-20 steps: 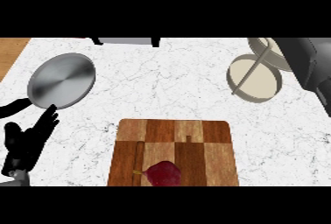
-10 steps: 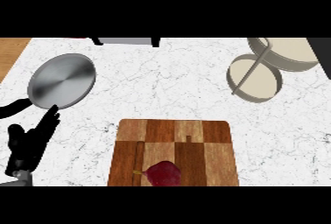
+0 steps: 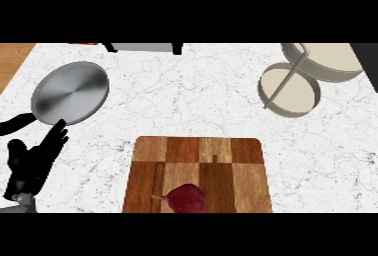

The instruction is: Pick the cupcake from the cutting board and place it in the tiered basket

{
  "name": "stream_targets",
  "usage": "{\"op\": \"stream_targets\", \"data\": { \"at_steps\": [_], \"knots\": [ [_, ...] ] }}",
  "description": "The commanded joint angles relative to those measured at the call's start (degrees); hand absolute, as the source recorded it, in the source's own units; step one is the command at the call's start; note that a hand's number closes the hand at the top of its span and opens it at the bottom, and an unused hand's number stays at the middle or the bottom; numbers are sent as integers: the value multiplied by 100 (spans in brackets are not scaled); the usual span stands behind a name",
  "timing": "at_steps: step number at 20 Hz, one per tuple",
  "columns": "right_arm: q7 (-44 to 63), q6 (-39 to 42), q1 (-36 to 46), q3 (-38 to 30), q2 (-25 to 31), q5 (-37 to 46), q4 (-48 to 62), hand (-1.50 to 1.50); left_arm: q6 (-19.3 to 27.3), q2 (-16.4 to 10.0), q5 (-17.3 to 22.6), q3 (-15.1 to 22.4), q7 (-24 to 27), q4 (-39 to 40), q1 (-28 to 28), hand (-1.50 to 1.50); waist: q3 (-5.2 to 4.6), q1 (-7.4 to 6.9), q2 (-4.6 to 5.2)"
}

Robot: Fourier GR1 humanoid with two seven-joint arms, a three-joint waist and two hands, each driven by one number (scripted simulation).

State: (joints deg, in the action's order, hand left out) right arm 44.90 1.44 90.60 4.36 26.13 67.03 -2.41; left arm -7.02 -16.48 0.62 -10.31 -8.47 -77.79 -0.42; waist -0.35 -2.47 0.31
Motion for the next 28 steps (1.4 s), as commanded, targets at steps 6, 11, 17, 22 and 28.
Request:
{"op": "stream_targets", "data": {
  "at_steps": [6, 11, 17, 22, 28],
  "knots": [
    [556, -410, -641, -423, 219, -444, -360, -150, -7, 12, -36, -31, -25, 82, 34, 0, 36, 84, 38],
    [512, -1113, -561, -397, 237, -386, -939, -150, 10, 9, -7, -83, -41, -82, 94, 0, 38, 90, 17],
    [1503, -1586, -185, -613, 411, -470, -1495, -150, 22, 81, -35, -85, 61, -98, 341, 0, 33, 215, -52],
    [1978, -1843, -254, -1133, 631, -911, -2082, -150, 19, 7, 61, -241, -75, -30, 367, 0, 37, 491, -165],
    [1452, -2428, -732, -1687, 709, -1502, -3373, -150, 184, -1, 56, -395, -144, -62, 512, 0, 48, 716, -254]
  ]
}}
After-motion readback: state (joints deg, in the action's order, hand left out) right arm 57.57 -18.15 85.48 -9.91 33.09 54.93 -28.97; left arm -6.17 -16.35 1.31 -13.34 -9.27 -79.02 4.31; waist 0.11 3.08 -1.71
